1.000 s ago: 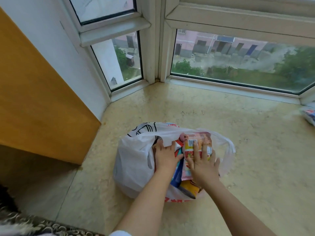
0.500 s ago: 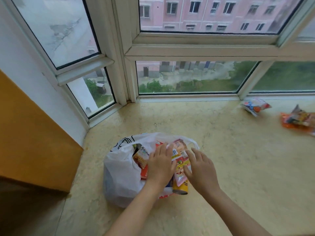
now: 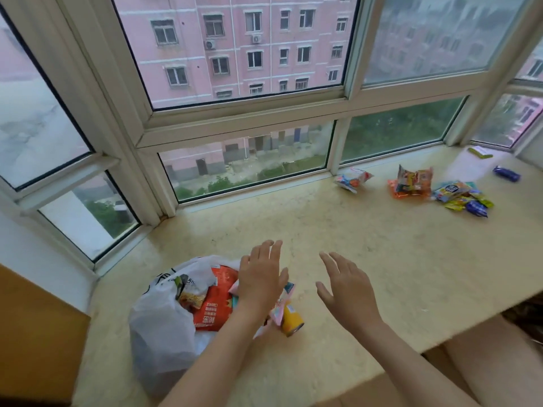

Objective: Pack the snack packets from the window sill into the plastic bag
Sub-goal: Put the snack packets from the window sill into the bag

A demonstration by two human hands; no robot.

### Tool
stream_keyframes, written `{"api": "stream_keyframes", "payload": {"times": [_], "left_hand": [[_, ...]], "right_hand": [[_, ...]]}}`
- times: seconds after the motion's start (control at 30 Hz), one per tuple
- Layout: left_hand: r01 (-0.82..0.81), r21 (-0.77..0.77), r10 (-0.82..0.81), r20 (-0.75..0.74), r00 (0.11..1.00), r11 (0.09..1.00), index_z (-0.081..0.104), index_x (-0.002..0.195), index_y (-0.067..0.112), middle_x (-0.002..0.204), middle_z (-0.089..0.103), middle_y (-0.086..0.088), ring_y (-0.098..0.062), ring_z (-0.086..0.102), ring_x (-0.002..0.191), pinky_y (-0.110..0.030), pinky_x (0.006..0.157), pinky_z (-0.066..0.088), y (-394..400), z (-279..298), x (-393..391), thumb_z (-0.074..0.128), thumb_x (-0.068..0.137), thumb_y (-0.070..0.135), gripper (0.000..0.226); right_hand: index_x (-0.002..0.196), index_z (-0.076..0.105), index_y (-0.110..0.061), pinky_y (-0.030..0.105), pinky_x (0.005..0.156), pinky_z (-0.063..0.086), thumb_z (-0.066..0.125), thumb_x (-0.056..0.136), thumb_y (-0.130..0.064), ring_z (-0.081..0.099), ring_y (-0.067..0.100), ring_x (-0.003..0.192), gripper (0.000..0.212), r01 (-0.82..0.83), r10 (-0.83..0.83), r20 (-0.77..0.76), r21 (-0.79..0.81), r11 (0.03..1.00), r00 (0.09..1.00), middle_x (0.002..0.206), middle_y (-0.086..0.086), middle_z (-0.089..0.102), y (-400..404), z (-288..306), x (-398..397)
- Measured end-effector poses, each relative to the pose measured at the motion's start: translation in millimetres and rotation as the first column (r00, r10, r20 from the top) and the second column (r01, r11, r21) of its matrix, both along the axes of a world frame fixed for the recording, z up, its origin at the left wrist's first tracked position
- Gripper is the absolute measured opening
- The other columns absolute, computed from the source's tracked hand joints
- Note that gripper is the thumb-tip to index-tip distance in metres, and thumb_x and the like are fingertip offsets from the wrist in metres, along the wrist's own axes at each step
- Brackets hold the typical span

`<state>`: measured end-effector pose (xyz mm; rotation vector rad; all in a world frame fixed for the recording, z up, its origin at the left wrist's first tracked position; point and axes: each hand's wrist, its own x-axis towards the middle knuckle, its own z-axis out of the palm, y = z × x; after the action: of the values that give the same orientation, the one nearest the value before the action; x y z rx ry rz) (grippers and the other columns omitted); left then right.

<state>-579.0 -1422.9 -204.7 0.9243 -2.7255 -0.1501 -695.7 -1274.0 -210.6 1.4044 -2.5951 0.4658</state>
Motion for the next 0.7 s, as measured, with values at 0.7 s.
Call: {"api": "stream_keyframes", "payload": {"times": [0.7], "left_hand": [[0.008,0.021,-0.015,0.363,0.932,1.000,0.061,0.125,0.029,0.130,0.060,-0.006,-0.034,0.056,0.119,-0.050,0.084,0.051,-14.7,-225.7,-32.2,0.080,0.049,0.058,0.084]], "right_hand": [[0.121,0.050,-0.017,0.038,0.060,0.055,0.072,0.054,-0.040,0.067,0.029,0.089,0.074,-0.274,0.203,0.317,0.197,0.941,0.926,0.113,0.010,0.065,-39.9,-271.3,-15.5]]}}
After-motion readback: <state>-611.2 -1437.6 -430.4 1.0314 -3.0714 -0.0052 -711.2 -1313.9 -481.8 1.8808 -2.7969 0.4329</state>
